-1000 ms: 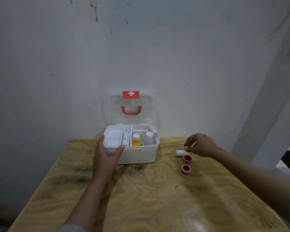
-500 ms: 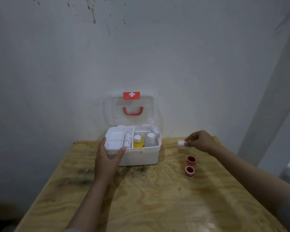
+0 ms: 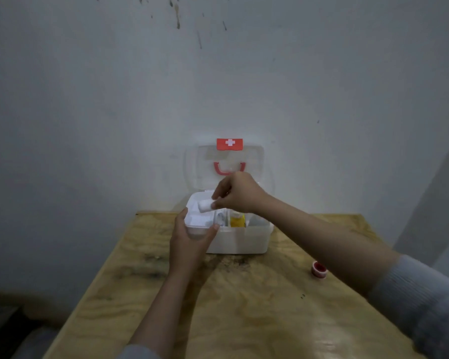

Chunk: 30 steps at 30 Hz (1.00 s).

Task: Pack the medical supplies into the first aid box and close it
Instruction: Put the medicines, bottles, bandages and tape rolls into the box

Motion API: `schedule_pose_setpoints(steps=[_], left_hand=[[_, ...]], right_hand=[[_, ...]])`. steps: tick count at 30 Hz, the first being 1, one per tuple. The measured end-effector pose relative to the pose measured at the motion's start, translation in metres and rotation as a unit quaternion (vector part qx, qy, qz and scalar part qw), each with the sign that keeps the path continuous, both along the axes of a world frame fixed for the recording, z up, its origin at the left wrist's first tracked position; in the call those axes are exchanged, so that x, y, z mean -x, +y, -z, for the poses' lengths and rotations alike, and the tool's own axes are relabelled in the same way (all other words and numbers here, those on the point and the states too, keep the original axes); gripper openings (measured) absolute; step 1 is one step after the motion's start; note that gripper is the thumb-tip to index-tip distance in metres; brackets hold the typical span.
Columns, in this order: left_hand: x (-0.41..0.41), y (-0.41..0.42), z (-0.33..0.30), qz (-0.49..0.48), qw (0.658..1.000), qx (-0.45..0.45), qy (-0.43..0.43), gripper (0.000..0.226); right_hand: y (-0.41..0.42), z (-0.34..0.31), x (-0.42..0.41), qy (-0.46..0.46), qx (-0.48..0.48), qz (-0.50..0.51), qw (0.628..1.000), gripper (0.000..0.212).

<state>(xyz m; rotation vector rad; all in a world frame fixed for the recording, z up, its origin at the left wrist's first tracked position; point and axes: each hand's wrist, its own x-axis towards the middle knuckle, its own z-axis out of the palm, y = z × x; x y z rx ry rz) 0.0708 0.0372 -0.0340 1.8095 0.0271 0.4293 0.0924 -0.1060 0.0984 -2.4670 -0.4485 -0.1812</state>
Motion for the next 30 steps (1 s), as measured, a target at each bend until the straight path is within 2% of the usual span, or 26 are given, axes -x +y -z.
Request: schedule_pose_setpoints(steps=[4,9,19,24,27,30], left_hand=[[0.002,-0.001,-0.003,0.0,1.0,0.01,-0.004,0.074],[0.0,0.0,0.001,-0.001,1.0,0.018,0.0,0.081],[0.001,0.001,-0.001,0.0,1.0,0.013,-0.007,0.084],[0.001,0.003,0.0,-0.003,1.0,0.018,-0.017,0.084],[0.0,0.003,0.003,-0.009,1.0,0.012,-0.015,0.083],[-0.001,0.004,0.004,-0.016,1.0,0.006,-0.02,0.083]], right_hand=[[0.034,0.007,-0.02,0.033,0.089,-0.013,0.995,0.022],[0.047,0.015,-0.035,0.041,0.184,-0.017,0.982,0.02],[0.011,0.001,-0.009,0.008,0.121,-0.02,0.992,0.018],[-0.061,0.002,0.034,-0.014,0.097,0.047,0.994,0.015],[-0.115,0.023,0.058,0.038,0.104,0.1,0.989,0.01],[-0.162,0.052,0.079,0.09,0.139,0.12,0.979,0.015]])
